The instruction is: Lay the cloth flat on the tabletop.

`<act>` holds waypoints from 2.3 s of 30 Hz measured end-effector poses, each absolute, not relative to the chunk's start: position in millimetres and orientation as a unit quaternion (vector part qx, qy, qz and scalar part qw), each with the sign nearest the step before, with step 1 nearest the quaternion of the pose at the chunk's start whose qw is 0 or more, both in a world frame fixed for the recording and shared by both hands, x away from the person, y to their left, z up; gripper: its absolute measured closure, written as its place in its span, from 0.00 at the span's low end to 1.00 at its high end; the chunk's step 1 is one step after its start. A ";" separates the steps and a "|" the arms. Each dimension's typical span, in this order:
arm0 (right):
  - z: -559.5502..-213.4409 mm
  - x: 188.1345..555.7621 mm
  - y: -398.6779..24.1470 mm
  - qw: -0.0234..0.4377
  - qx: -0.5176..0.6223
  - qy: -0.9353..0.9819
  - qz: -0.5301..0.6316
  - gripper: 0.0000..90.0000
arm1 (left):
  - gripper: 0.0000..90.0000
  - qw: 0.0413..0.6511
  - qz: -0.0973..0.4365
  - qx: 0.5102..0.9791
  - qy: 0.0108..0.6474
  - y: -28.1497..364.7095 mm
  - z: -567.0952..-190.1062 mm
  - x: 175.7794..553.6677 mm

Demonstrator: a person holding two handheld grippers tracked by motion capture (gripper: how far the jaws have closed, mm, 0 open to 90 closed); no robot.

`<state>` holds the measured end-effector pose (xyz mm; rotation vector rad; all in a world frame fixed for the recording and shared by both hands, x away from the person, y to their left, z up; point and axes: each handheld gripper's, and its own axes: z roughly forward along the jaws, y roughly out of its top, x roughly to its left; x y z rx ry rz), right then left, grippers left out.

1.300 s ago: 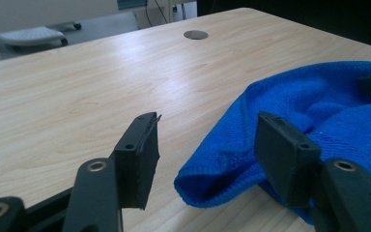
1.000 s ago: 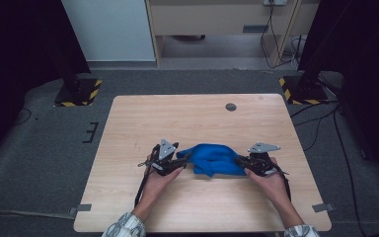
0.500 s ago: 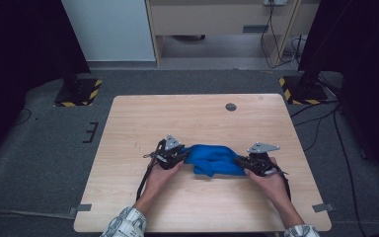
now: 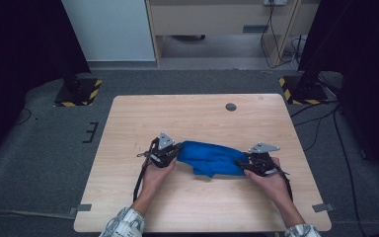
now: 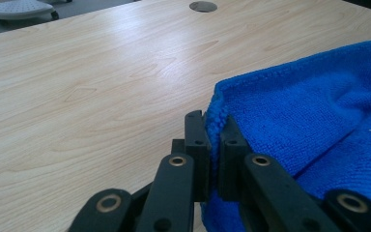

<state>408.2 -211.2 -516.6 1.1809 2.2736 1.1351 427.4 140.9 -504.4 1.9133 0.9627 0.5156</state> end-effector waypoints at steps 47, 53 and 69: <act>-449.9 382.7 -236.4 0.216 0.402 0.754 0.472 0.96 | 0.95 0.499 0.204 0.744 0.395 149.5 -465.7 409.2; -438.9 381.0 -235.1 0.226 0.402 0.753 0.470 0.96 | 0.95 0.501 0.201 0.744 0.394 146.0 -462.5 408.3; -469.7 411.6 -233.1 0.227 0.429 0.750 0.449 0.96 | 0.95 0.492 0.200 0.745 0.404 147.3 -466.6 408.4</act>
